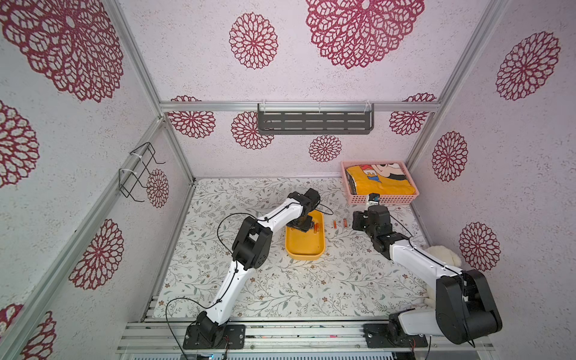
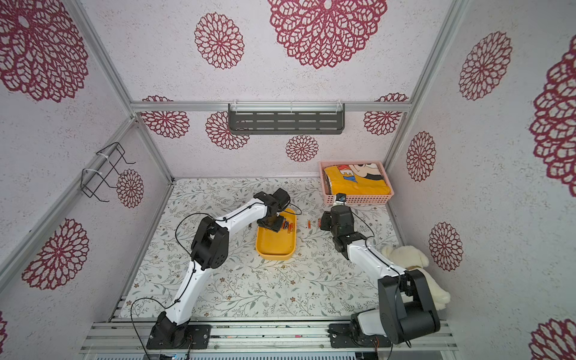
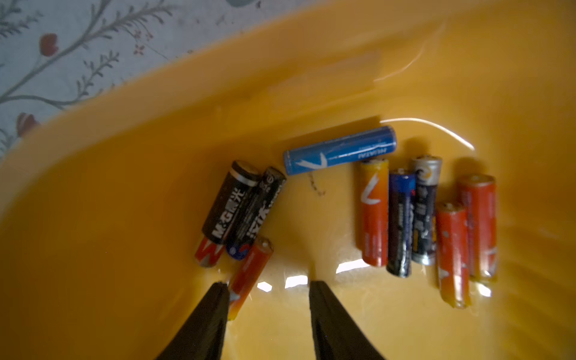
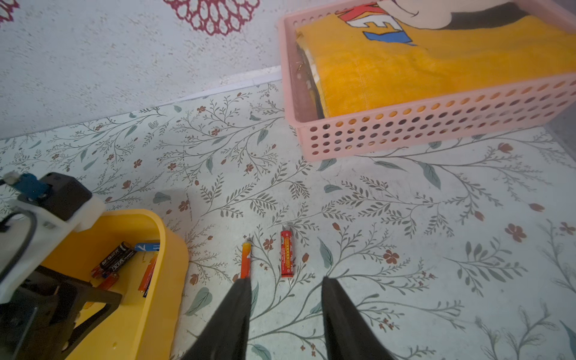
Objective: Take the batteries out of the storage box
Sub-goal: Pick up the battery from the storage box.
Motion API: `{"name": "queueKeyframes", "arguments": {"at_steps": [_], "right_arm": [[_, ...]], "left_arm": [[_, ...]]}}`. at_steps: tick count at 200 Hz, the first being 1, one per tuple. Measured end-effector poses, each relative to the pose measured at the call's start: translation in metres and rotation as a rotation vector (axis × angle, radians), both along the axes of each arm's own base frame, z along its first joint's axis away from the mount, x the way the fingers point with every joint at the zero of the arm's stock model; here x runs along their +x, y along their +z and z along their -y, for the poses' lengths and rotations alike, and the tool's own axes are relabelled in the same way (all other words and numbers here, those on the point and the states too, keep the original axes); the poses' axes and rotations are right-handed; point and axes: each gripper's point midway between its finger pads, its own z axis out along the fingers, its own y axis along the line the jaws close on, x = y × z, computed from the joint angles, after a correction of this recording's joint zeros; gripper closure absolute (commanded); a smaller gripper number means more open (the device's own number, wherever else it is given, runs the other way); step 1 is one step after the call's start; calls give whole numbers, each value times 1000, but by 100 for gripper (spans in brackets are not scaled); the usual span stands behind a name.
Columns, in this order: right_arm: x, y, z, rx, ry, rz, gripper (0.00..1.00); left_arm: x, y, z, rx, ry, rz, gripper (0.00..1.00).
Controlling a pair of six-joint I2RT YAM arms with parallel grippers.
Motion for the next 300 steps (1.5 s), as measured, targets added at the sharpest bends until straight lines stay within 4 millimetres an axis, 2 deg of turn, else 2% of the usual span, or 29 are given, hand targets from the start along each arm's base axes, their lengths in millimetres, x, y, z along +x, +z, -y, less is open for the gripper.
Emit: {"name": "queueKeyframes", "arguments": {"at_steps": [11, 25, 76, 88, 117, 131, 140, 208, 220, 234, 253, 268, 285, 300], "right_arm": [[-1, 3, 1, 0, -6, 12, 58], [-4, 6, 4, -1, -13, 26, 58], [-10, 17, 16, -16, -62, 74, 58], [-12, 18, 18, -20, -70, 79, 58], [-18, 24, 21, -18, -78, 98, 58], [-18, 27, 21, -15, -79, 109, 57], [-18, 29, 21, -13, -79, 115, 57], [-18, 32, 16, 1, -55, 123, 57], [-19, 32, 10, 2, -32, 123, 57], [-20, 33, 2, -2, -6, 123, 57], [-20, 34, -23, -8, 73, 129, 55], [-20, 35, -54, -10, 174, 131, 55], [-18, 34, -92, -3, 286, 116, 56], [-15, 33, -122, 0, 362, 101, 56]], "left_arm": [[0, -2, 0, 3, 0, -4, 58], [0, -3, 0, 3, -1, -5, 66], [0, -4, 3, -16, 0, -9, 71], [0, -6, 3, -26, 7, -12, 79], [2, -7, 5, -49, 10, -15, 88], [2, -7, 6, -57, 13, -17, 97], [2, -7, 6, -60, 15, -18, 100], [-1, -1, 5, -83, 30, -19, 100], [-3, 4, 3, -86, 33, -21, 100], [-3, 19, 3, -102, 41, -5, 100], [-2, 52, 0, -141, 58, 40, 100], [0, 84, -7, -181, 78, 84, 100], [3, 116, -30, -217, 122, 134, 100], [5, 128, -61, -229, 178, 162, 100]]}}
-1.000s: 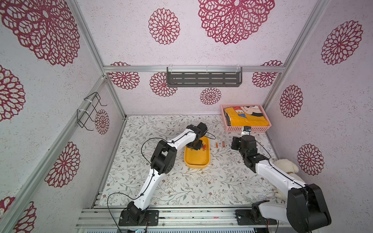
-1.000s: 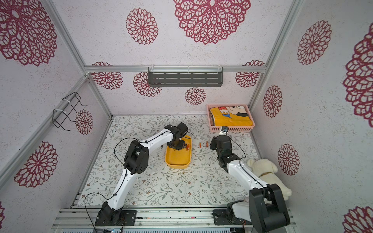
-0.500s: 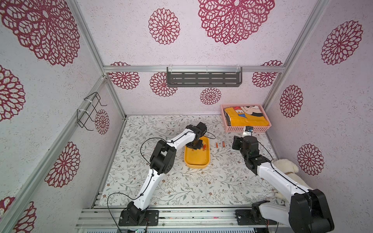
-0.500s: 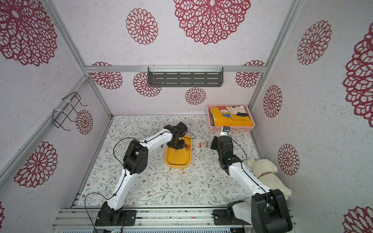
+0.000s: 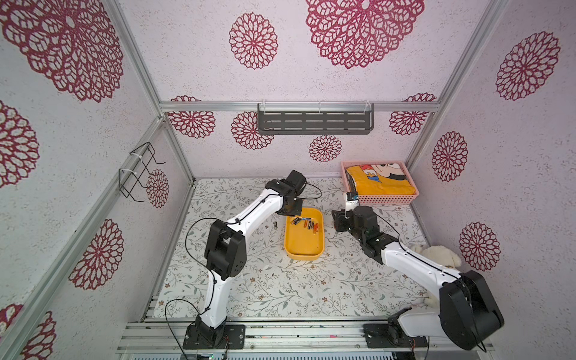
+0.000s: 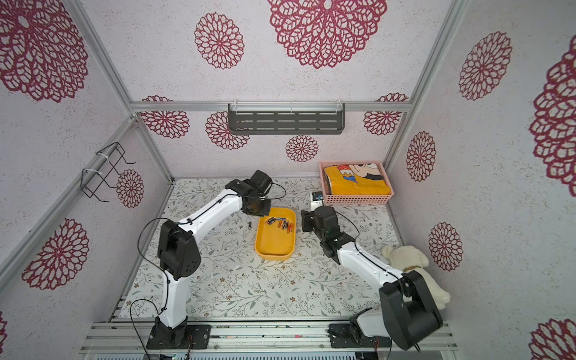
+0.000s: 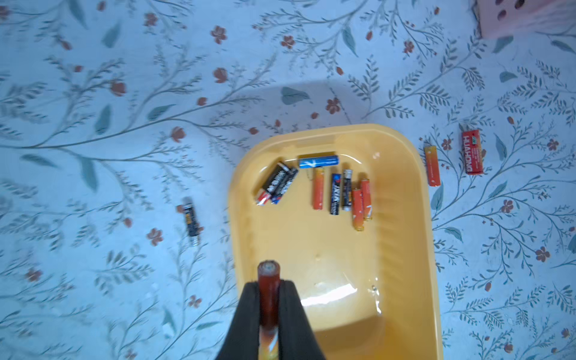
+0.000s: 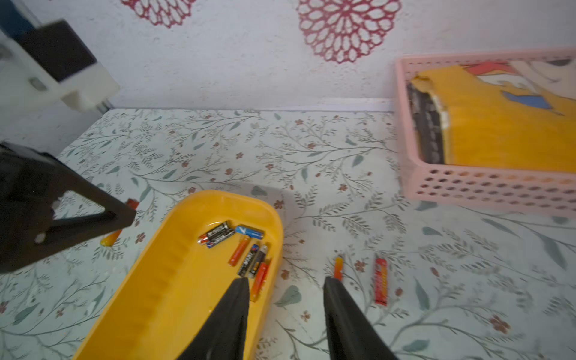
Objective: Take the batteries out of the storage box
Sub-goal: Pick up the battery from the storage box, then place the battery at the center of the board.
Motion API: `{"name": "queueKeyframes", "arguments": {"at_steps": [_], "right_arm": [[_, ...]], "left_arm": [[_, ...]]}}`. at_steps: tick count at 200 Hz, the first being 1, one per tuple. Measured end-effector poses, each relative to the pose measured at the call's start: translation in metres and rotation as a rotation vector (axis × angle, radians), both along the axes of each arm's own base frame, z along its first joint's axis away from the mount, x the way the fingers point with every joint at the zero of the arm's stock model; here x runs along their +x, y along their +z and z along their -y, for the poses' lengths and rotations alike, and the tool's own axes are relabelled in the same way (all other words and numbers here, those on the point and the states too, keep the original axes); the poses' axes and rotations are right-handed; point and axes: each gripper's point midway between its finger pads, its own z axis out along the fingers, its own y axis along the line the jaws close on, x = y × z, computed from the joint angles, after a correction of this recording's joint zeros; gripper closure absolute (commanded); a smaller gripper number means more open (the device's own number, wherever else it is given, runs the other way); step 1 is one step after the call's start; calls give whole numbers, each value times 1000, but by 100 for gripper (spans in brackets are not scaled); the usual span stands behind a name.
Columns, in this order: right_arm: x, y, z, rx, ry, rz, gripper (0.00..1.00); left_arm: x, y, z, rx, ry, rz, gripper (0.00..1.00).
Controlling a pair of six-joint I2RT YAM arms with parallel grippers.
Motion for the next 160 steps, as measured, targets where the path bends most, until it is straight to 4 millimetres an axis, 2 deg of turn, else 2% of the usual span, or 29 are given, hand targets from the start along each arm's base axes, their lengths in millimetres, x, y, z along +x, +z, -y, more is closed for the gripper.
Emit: {"name": "queueKeyframes", "arguments": {"at_steps": [11, 21, 45, 57, 75, 122, 139, 160], "right_arm": [[1, -3, -19, -2, 44, -14, 56], [1, -8, -31, -5, 69, -26, 56], [0, -20, -51, -19, 114, -62, 56], [1, -25, -55, -30, 119, -80, 55], [5, -31, -59, -48, 120, -106, 56], [12, -40, -66, -84, 115, -147, 56], [10, -46, -66, -96, 115, -164, 56], [9, -54, -65, -109, 114, -184, 56]], "left_arm": [[3, -1, -27, -2, 53, 2, 100], [4, -9, -52, 5, 104, -15, 100], [2, -47, -102, 38, 200, -90, 100], [-3, -64, -115, 53, 223, -128, 100], [-7, -83, -117, 64, 217, -164, 100], [-6, -122, -99, 53, 179, -217, 100], [-7, -131, -97, 57, 175, -231, 100], [-5, -131, -95, 57, 172, -230, 99]]}}
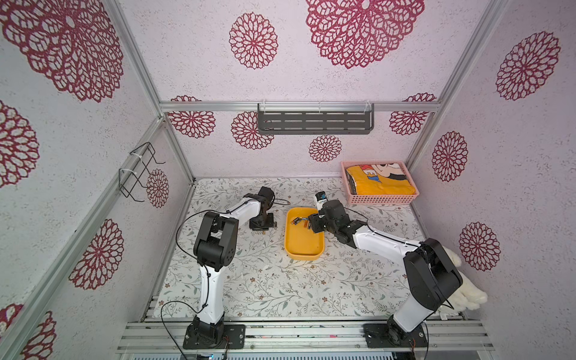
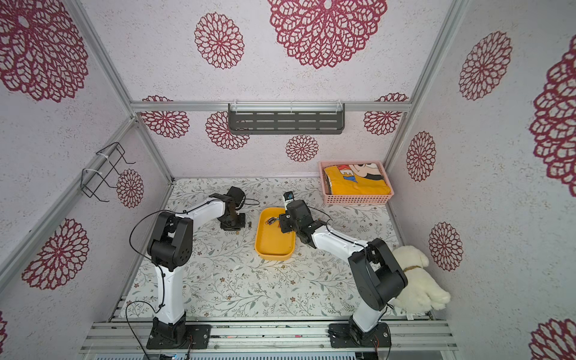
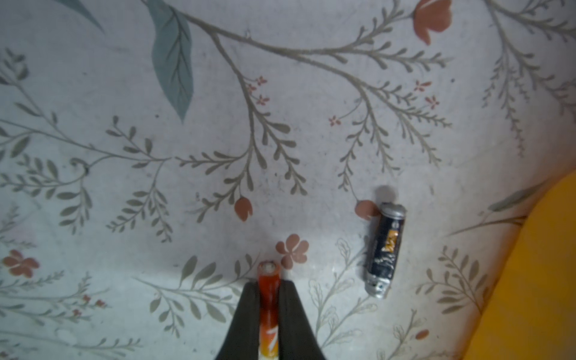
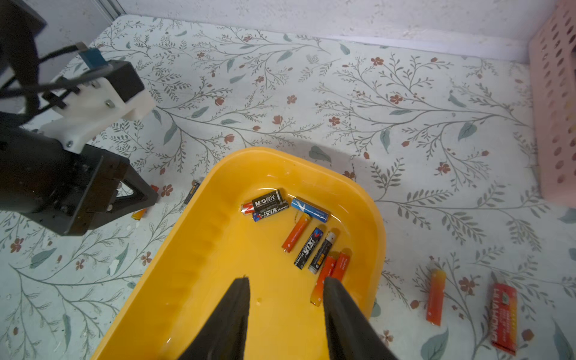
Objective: Take the batteries out of the storage box
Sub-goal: Place the battery at the center of the board, then pick up the battery from the storage box.
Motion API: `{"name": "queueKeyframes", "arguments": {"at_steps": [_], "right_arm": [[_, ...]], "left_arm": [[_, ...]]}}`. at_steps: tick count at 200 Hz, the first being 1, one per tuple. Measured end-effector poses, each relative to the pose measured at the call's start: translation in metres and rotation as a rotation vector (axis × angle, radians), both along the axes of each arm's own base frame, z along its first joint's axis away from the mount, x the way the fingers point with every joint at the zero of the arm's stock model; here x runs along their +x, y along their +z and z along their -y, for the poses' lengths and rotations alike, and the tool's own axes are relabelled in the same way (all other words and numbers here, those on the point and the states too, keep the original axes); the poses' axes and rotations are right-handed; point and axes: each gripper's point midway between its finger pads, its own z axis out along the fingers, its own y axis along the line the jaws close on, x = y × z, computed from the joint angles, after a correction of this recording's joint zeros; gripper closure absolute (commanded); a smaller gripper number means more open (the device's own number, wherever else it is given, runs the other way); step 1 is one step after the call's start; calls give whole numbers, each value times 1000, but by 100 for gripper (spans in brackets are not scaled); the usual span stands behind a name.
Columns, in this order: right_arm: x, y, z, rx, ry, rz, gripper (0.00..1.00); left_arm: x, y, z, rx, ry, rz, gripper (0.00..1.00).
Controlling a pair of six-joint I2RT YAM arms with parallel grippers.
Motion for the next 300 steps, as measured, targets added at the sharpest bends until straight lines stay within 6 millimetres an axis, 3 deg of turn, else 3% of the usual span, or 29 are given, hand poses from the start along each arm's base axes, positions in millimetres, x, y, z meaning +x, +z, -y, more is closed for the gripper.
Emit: {"name": "queueKeyframes", "arguments": {"at_steps": [131, 155, 170, 245, 271, 300], "right_arm": [[9, -48, -9, -82, -43, -158, 57], [6, -58, -9, -96, -57, -194, 57], [6, -61, -10, -101, -63, -211, 57], [20, -65, -22, -102, -103, -269, 59], [29, -69, -28, -111, -112, -285, 60], [35, -77, -30, -135, -121, -306, 60]], "left_arm": [[21, -5, -1, 44, -14, 47, 92], [22, -5, -1, 47, -15, 50, 86], [23, -5, 0, 49, -18, 52, 72], [20, -4, 5, 41, -17, 53, 66], [16, 13, 11, 32, -25, 79, 63], [18, 56, 19, 4, -32, 168, 59]]}}
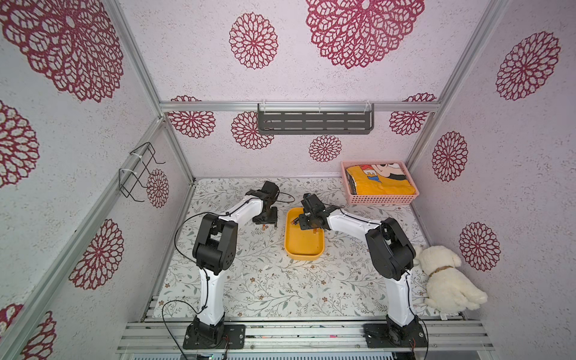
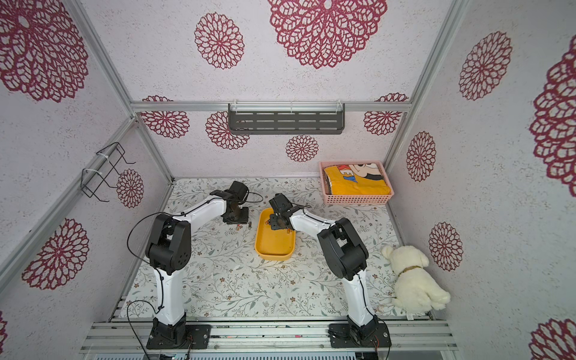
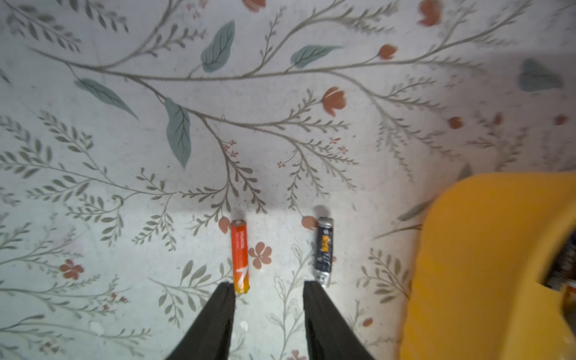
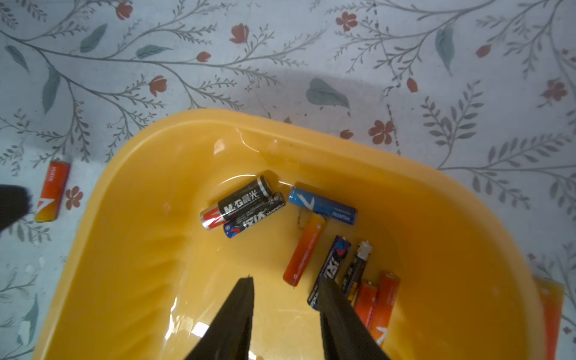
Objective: Take the batteries out of the storage box
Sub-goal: Pick up the battery from the storage box.
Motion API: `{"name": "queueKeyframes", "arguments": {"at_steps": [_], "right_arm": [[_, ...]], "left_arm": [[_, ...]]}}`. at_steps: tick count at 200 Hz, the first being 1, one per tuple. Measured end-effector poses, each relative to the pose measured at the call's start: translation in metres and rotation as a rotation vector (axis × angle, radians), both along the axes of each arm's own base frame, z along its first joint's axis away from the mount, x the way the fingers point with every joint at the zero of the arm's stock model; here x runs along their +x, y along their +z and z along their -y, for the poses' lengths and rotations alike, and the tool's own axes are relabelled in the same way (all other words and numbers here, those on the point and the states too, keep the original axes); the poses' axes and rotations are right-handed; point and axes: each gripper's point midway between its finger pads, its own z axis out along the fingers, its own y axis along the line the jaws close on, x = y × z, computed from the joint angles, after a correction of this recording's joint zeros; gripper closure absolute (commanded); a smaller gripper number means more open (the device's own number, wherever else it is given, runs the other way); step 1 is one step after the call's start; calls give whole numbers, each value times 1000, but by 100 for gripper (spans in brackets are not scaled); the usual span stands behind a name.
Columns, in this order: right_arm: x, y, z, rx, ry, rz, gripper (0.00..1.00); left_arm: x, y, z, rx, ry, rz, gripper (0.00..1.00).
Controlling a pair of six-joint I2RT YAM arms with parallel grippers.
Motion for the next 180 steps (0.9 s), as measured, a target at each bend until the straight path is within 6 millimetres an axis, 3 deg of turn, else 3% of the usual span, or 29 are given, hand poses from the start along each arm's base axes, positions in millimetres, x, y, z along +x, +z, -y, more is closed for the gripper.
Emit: {"name": "queueKeyframes", "arguments": {"at_steps": [30, 55, 121, 180], "right_arm": [[3, -11, 0, -27, -5, -24, 61], [2, -20, 0, -42, -5, -44, 61], [12, -28, -7, -47, -6, -43, 65], [19, -28, -12, -38, -17, -38, 90]], "left_arm": [[-4, 37, -2, -19, 4, 75, 54], [-11, 51, -7, -21, 11, 104, 53], [-27, 36, -16, 11, 19, 62, 53], [-27, 36, -16, 14, 21, 65, 53]]}}
